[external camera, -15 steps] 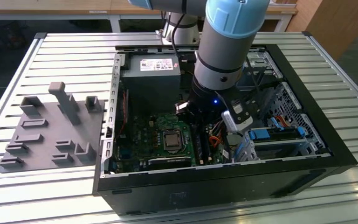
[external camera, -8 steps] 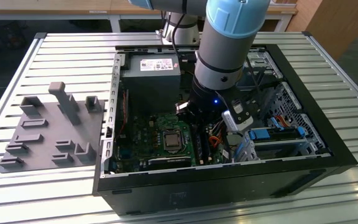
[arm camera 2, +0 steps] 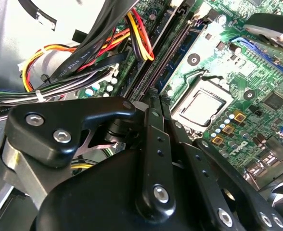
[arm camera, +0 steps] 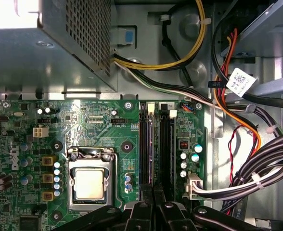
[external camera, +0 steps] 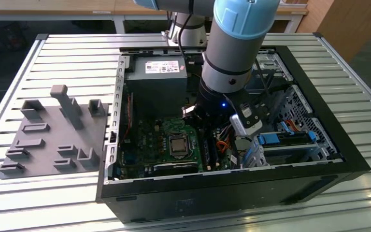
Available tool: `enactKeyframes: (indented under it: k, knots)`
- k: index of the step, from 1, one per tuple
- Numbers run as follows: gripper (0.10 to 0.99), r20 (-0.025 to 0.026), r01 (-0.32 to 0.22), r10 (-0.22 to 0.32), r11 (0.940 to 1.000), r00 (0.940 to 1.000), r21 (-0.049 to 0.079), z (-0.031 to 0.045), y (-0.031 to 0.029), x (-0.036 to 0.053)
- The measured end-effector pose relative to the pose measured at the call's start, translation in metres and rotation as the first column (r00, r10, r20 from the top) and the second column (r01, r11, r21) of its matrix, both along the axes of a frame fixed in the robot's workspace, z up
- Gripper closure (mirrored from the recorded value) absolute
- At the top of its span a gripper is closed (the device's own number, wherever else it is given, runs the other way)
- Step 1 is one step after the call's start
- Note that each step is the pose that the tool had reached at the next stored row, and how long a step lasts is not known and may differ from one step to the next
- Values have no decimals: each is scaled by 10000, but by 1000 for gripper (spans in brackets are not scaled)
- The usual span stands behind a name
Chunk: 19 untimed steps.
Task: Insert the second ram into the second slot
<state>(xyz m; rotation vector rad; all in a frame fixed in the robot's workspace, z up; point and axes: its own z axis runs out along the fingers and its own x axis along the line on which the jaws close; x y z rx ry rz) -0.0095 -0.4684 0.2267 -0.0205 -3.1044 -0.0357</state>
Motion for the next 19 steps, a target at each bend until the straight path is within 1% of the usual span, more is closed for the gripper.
enactKeyframes:
  k: [16,19]
  knots:
    - [957,-10,-182,182,9998,9998,-5,-1,0,6]
    - [957,-10,-189,189,9998,9998,-8,3,9,7]
